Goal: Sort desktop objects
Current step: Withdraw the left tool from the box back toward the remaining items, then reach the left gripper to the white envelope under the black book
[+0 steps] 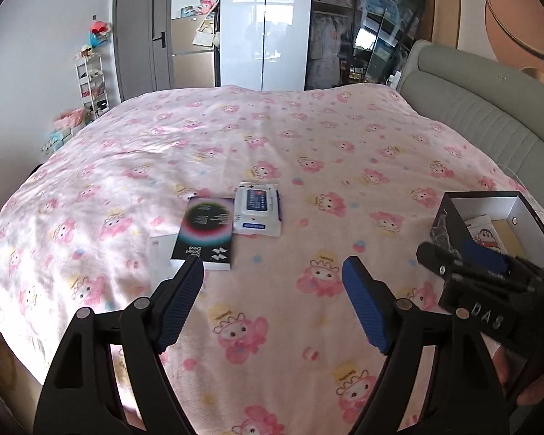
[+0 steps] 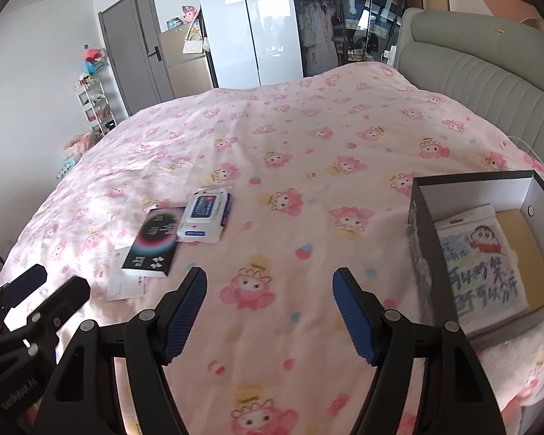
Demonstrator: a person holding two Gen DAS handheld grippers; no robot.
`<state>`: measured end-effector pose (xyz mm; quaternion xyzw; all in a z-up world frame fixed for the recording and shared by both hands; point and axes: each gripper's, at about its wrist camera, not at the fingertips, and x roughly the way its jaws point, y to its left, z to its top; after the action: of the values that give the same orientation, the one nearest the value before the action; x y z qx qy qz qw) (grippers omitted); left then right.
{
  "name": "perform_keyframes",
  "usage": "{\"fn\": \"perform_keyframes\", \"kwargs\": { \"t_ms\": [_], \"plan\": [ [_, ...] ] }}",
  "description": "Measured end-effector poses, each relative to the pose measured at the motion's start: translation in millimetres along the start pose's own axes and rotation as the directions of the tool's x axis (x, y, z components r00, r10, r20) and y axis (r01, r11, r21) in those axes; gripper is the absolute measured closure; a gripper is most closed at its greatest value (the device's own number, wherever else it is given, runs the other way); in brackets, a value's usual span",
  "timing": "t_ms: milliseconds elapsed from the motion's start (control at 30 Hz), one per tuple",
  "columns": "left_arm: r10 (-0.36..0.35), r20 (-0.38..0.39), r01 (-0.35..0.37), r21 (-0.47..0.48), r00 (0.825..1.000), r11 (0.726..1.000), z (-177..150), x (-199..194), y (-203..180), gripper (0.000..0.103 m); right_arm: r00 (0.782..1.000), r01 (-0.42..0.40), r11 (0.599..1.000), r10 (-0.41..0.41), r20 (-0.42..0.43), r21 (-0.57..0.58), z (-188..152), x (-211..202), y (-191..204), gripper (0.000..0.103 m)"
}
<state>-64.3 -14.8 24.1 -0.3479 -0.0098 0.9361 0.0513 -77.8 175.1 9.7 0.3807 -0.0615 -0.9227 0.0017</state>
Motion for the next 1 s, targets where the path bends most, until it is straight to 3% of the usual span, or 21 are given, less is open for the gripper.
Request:
{"fn": "perform_keyframes", "kwargs": {
  "t_ms": [500, 1000],
  "plan": [
    [0.027, 0.029, -0.025, -0.059, 0.999, 0.998, -15, -10, 41, 0.021, 0.999, 0.026, 0.999, -0.025, 0.039, -0.025, -19, 7, 36, 0.034],
    [0.084, -0.018, -0.086, -0.112, 0.996, 0.990, -7, 42, 99, 0.021, 0.999, -0.037, 0.989, 0.039, 0.007, -0.140, 7, 66, 102, 0.034]
  ]
}}
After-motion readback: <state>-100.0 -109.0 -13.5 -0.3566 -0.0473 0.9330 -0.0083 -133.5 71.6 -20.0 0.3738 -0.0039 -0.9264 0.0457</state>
